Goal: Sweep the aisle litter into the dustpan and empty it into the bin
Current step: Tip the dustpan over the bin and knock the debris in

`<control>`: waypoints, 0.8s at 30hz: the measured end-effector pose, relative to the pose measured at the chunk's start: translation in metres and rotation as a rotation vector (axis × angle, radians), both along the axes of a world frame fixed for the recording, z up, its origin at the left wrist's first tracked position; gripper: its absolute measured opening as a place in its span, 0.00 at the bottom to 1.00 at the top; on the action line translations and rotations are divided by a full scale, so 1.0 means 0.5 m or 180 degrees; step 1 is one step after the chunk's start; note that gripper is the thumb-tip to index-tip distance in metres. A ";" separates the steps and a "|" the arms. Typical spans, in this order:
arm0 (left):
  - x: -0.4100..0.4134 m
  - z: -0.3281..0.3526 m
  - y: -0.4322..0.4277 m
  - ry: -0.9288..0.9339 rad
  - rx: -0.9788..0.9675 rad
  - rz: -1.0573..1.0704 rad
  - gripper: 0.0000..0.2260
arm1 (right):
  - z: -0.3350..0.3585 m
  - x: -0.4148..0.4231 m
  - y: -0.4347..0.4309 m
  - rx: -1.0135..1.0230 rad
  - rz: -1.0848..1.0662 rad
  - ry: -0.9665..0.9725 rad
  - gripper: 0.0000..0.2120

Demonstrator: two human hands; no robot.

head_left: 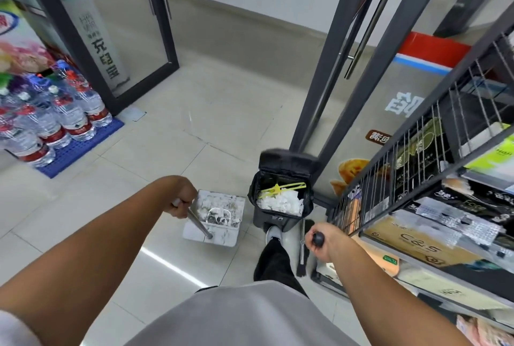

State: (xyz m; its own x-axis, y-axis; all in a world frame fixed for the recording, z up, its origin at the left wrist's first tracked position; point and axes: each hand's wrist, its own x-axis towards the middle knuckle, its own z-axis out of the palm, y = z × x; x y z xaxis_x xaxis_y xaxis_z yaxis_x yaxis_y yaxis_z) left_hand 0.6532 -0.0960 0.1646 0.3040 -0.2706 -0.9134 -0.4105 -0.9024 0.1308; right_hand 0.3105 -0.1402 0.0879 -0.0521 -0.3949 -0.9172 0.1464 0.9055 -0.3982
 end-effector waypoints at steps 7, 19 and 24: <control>-0.024 0.115 -0.012 -0.0081 -0.0449 -0.0232 0.10 | 0.019 0.013 0.005 -0.0060 0.0057 -0.0004 0.10; -0.059 0.133 0.005 0.0896 -0.0925 0.0550 0.04 | -0.003 -0.009 0.045 -0.0057 0.0099 0.0062 0.07; -0.069 0.117 0.012 0.1200 -0.1014 0.0919 0.07 | 0.008 -0.039 0.055 0.0004 0.0239 0.0178 0.07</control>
